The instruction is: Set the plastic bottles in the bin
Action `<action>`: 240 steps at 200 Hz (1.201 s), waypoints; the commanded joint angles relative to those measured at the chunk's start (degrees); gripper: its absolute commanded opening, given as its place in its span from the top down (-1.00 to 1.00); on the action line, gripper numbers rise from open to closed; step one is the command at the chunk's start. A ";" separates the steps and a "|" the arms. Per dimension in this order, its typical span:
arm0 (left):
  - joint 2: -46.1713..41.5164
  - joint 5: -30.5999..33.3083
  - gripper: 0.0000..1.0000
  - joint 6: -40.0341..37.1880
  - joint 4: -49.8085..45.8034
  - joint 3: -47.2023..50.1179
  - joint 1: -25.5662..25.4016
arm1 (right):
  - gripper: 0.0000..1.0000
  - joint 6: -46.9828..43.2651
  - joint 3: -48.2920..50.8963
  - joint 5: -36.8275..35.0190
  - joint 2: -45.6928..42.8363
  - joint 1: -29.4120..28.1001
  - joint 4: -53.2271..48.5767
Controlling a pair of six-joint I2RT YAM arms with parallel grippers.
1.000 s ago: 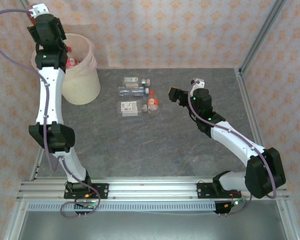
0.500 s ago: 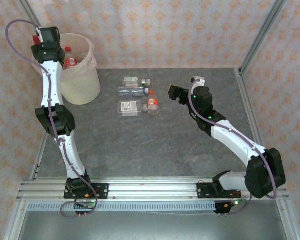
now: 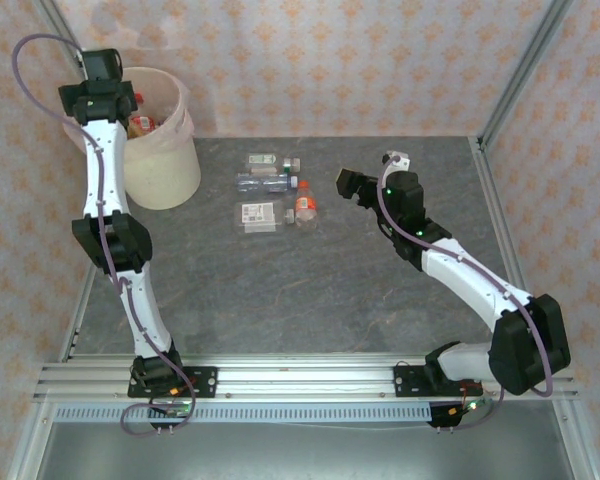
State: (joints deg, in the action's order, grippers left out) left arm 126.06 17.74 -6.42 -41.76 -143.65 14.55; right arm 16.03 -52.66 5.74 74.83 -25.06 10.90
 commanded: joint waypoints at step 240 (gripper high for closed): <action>-48.37 -24.49 -1.00 33.30 20.20 68.90 -24.72 | -0.60 5.23 -45.40 9.36 49.12 -6.21 -39.99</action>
State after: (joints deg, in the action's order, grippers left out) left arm 80.09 -7.29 24.03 -25.15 -77.36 -10.37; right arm 21.39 -94.04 15.03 121.10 -30.48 -23.68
